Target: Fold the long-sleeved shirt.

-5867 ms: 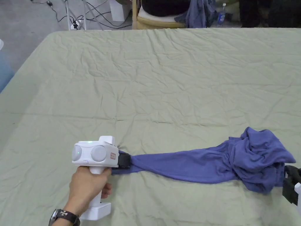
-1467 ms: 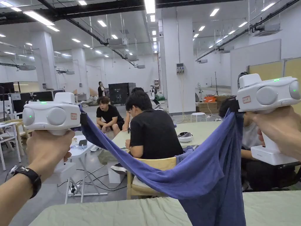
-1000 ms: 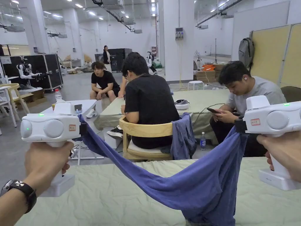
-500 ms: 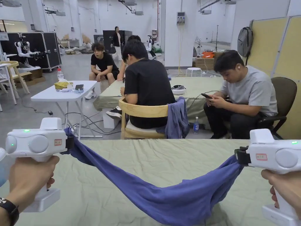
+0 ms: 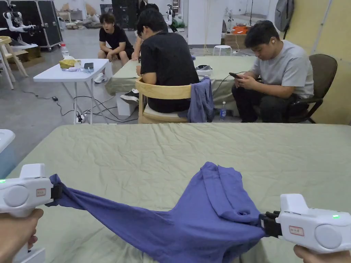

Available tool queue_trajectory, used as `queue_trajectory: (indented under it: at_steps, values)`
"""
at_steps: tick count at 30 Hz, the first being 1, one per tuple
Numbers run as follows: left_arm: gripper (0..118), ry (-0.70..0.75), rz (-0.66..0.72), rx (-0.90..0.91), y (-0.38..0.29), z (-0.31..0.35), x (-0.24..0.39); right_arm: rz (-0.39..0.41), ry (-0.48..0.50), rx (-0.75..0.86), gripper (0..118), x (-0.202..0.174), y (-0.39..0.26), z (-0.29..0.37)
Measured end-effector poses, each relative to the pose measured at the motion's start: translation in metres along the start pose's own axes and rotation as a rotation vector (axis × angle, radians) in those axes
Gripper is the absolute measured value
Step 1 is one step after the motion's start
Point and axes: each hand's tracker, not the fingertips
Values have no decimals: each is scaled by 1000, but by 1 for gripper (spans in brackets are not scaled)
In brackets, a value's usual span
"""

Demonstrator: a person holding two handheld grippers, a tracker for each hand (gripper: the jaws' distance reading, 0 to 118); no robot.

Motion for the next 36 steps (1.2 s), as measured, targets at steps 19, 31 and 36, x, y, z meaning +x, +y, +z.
queue_trajectory:
  at_steps: [19, 31, 36]
  values:
    - [39, 15, 2, -344, -128, -82, -7, -45, -65, -178, 32, 6, -75, -55]
    - [71, -77, -20, -113, -124, 32, 59, 103, -86, 76, 72, -38, -47, 28]
    - [41, -184, -54, -52, -135, 81, 102, 141, -55, 167, 56, -66, -46, 70]
